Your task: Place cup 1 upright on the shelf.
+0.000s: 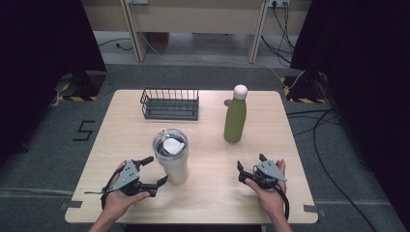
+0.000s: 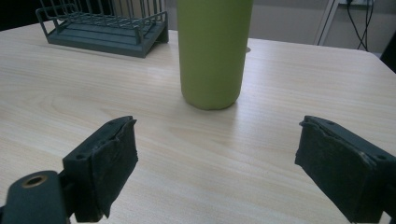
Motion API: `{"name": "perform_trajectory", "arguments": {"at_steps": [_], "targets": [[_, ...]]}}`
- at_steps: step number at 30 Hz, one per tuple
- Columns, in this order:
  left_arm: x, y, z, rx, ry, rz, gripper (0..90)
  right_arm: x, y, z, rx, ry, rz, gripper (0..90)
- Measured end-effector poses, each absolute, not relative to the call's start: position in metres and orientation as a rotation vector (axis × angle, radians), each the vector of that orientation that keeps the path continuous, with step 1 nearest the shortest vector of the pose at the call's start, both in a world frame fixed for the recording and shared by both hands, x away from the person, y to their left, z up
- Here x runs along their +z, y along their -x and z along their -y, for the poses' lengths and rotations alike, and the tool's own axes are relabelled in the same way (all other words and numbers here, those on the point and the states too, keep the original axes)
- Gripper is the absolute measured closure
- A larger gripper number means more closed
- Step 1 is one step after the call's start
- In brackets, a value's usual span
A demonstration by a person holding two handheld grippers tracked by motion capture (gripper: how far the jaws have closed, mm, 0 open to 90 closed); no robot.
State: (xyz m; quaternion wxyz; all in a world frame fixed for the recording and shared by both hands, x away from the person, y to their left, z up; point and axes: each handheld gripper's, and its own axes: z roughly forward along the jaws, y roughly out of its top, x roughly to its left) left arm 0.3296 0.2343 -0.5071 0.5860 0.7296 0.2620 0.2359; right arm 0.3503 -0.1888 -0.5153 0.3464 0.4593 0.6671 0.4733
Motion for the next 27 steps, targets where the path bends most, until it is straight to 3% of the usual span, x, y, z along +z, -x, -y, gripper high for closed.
{"name": "perform_trajectory", "arguments": {"at_steps": [12,27], "targets": [[-0.511,-0.347,-0.209,0.470,-1.681,-0.559,7.4,-0.516,-0.351,0.189,1.231,-1.199,-1.737,13.2],[-0.507,-0.364,-0.191,0.479,-1.650,-0.546,7.6,-0.518,-0.352,0.190,1.219,-1.202,-1.745,14.2]]}}
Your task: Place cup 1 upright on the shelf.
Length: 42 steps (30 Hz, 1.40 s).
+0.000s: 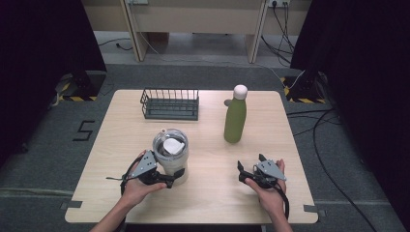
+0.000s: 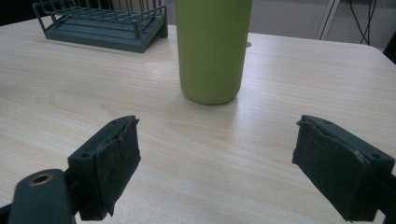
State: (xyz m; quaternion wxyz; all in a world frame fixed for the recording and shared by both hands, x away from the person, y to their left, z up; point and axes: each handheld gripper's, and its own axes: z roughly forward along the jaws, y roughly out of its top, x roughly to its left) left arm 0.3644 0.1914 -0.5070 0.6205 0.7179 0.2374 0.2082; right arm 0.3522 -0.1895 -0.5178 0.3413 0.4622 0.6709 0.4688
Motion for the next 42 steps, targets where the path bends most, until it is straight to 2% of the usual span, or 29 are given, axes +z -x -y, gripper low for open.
{"name": "perform_trajectory", "arguments": {"at_steps": [6,30,42], "targets": [[-0.507,-0.364,-0.192,0.477,-1.640,-0.553,10.1,-0.519,-0.352,0.189,1.213,-1.204,-1.751,14.4],[-0.501,-0.360,-0.192,0.508,-1.619,-0.568,10.3,-0.519,-0.352,0.190,1.218,-1.207,-1.744,14.7],[-0.479,-0.363,-0.206,0.643,-1.573,-0.600,10.3,-0.519,-0.352,0.189,1.216,-1.206,-1.742,14.7]]}}
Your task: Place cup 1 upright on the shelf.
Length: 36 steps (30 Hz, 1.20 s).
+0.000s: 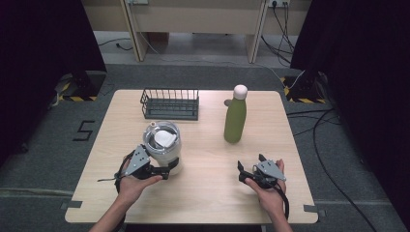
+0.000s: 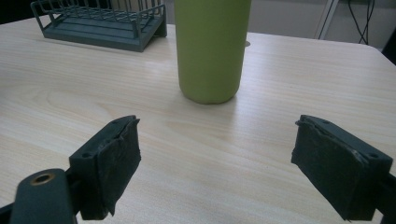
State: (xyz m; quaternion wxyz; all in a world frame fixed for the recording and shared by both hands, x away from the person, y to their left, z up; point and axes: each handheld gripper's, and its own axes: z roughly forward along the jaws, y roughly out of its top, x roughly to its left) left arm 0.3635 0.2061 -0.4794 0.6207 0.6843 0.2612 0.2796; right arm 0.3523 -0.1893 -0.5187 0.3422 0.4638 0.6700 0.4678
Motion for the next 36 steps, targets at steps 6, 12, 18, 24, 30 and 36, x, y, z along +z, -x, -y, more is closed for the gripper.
{"name": "perform_trajectory", "arguments": {"at_steps": [6,12,18,24,30,36], "targets": [[-0.473,-0.370,-0.219,0.714,-1.551,-0.657,10.3,-0.519,-0.353,0.189,1.215,-1.206,-1.742,14.8],[-0.466,-0.378,-0.226,0.777,-1.528,-0.708,10.3,-0.518,-0.352,0.189,1.217,-1.206,-1.736,14.8],[-0.459,-0.389,-0.230,0.844,-1.494,-0.755,10.3,-0.518,-0.353,0.189,1.217,-1.205,-1.735,14.8],[-0.452,-0.399,-0.233,0.909,-1.474,-0.792,10.3,-0.518,-0.353,0.189,1.217,-1.204,-1.736,14.8],[-0.444,-0.413,-0.239,0.958,-1.413,-0.855,10.3,-0.518,-0.353,0.189,1.218,-1.206,-1.735,14.8],[-0.438,-0.424,-0.245,0.997,-1.387,-0.872,10.3,-0.519,-0.353,0.188,1.216,-1.208,-1.737,14.8]]}}
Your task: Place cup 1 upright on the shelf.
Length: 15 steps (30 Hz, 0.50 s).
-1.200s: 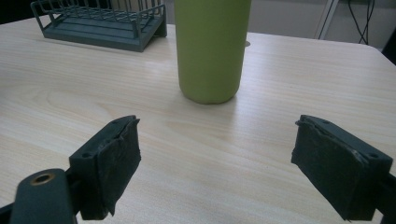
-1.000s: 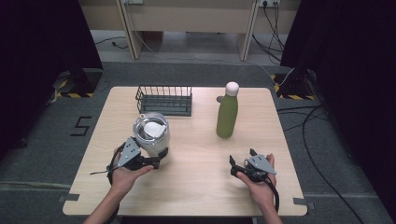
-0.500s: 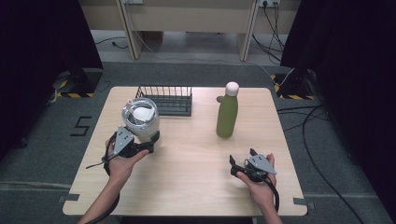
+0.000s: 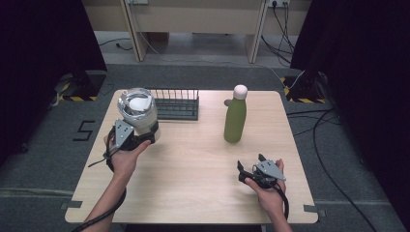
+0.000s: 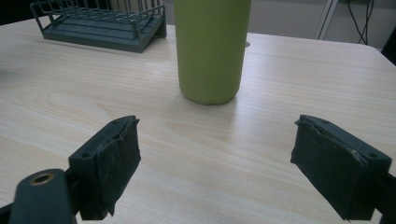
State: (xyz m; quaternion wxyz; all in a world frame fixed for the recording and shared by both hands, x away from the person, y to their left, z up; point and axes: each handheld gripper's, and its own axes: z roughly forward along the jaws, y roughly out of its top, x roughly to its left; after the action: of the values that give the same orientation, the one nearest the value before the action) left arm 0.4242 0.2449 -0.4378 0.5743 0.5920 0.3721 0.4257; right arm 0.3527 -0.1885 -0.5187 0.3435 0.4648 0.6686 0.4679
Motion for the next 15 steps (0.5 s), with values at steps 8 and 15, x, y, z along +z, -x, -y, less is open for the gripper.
{"name": "perform_trajectory", "arguments": {"at_steps": [8,15], "targets": [[-0.432,-0.437,-0.248,1.034,-1.363,-0.910,10.3,-0.519,-0.353,0.188,1.215,-1.212,-1.735,14.8],[-0.428,-0.449,-0.250,1.057,-1.352,-0.917,10.3,-0.519,-0.353,0.189,1.216,-1.214,-1.727,14.8]]}}
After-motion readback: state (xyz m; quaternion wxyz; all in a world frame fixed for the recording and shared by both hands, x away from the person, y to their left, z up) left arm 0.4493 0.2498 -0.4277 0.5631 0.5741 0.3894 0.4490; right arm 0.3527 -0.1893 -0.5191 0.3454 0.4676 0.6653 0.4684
